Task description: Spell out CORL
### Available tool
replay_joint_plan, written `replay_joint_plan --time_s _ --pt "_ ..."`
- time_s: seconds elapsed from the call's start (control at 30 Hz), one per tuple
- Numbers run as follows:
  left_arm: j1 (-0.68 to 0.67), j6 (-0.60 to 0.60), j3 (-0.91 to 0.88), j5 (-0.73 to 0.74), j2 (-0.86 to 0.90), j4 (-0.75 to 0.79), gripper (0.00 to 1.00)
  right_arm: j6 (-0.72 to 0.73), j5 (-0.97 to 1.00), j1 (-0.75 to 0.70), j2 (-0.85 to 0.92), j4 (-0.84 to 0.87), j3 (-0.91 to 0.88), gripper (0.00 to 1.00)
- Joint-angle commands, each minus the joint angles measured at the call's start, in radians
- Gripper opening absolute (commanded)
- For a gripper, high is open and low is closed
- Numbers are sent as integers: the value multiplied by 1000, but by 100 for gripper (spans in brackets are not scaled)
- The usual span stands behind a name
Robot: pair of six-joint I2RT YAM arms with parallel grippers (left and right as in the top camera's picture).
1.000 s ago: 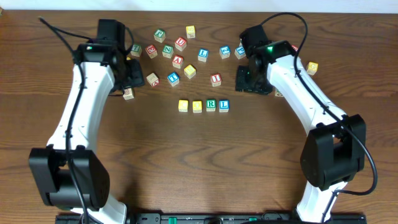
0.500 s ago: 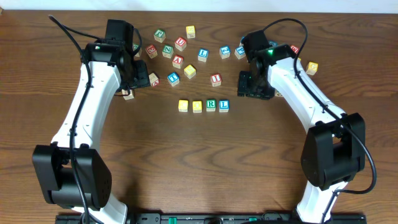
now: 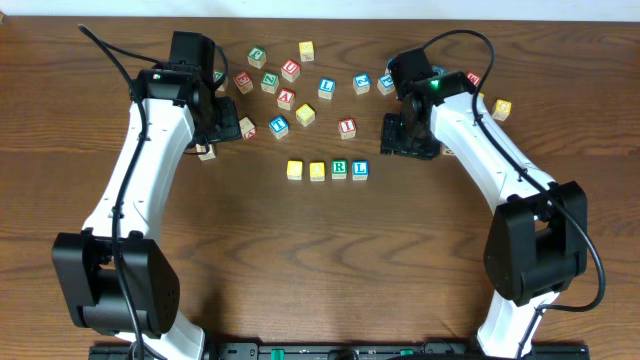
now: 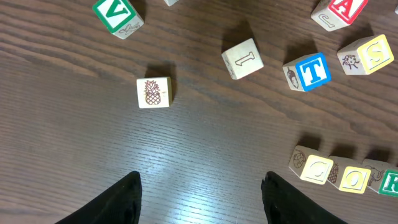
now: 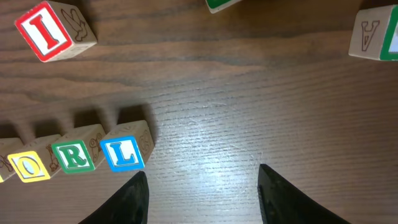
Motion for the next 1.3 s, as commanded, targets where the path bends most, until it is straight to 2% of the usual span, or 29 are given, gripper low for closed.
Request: replay_joint_plan --time_s 0.0,0.33,0.57,0.77,0.83,1.27 --pt "-3 -2 -11 -2 24 -3 61 -15 -3 -8 9 10 -8 51" --pt "-3 -6 -28 20 35 -3 60 -15 -29 2 9 33 -8 53" --pt "-13 -6 -85 93 39 59 50 -23 -29 16 9 40 -8 55" --pt "-43 -5 -100 101 41 83 35 -22 -29 31 9 37 -11 53" --pt "-58 -6 -109 101 41 92 34 -22 -29 31 9 41 -21 51" --pt "-137 -36 -134 105 97 137 25 -21 -30 31 9 96 -112 51"
